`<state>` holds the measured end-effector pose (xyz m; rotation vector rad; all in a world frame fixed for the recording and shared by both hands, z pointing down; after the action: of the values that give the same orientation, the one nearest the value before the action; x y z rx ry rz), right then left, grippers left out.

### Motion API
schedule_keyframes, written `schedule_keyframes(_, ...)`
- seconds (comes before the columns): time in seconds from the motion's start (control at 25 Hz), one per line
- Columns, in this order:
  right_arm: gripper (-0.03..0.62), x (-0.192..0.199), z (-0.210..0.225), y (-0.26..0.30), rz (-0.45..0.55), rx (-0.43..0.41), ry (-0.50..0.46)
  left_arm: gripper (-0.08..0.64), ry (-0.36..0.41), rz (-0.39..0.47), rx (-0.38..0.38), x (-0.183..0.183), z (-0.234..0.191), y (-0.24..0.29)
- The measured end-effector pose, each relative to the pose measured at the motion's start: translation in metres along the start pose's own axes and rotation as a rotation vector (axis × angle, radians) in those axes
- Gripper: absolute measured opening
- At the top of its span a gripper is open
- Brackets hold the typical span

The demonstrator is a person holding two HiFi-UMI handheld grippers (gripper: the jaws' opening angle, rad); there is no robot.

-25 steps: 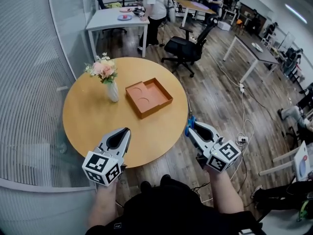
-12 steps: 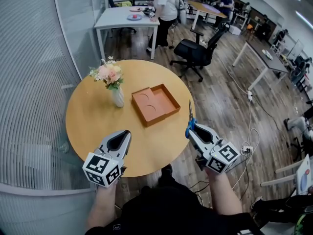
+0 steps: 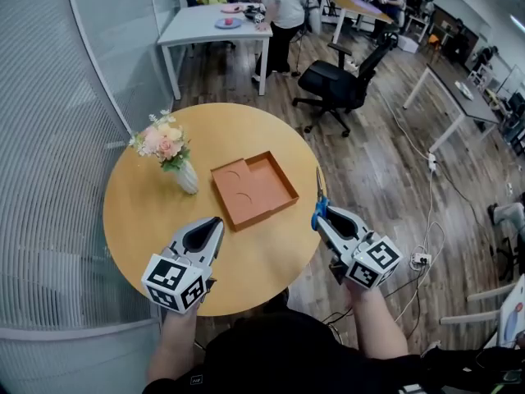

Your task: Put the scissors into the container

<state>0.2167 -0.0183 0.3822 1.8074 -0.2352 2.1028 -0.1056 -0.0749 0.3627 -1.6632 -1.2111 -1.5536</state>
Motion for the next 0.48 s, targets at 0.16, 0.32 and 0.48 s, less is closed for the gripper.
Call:
schedule_keyframes(0.16, 0.098, 0.000, 0.037, 0.016, -0.005, -0.022, 0.012, 0.029, -0.014, -0.024, -0.026, -0.003, -0.003, 0.031)
schedule_keyframes(0.32, 0.098, 0.000, 0.073, 0.026, -0.007, -0.048, 0.039, 0.029, -0.022, -0.042, -0.064, -0.010, 0.000, 0.056)
schedule_keyframes(0.48, 0.098, 0.002, 0.101, 0.039, -0.013, -0.076, 0.065, 0.029, -0.016, -0.054, -0.101, -0.016, 0.006, 0.074)
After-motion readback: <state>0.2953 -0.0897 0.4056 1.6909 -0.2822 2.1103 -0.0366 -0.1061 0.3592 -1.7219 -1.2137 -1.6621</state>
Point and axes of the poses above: the fingertips, and each gripper's own axes: y forward along the fingers, z to its right, x out of its underside, the point moved 9 cm from there along -y, backward along the fingers, and after that the axes turned 12 degrees about x, right-handed, at the moved point
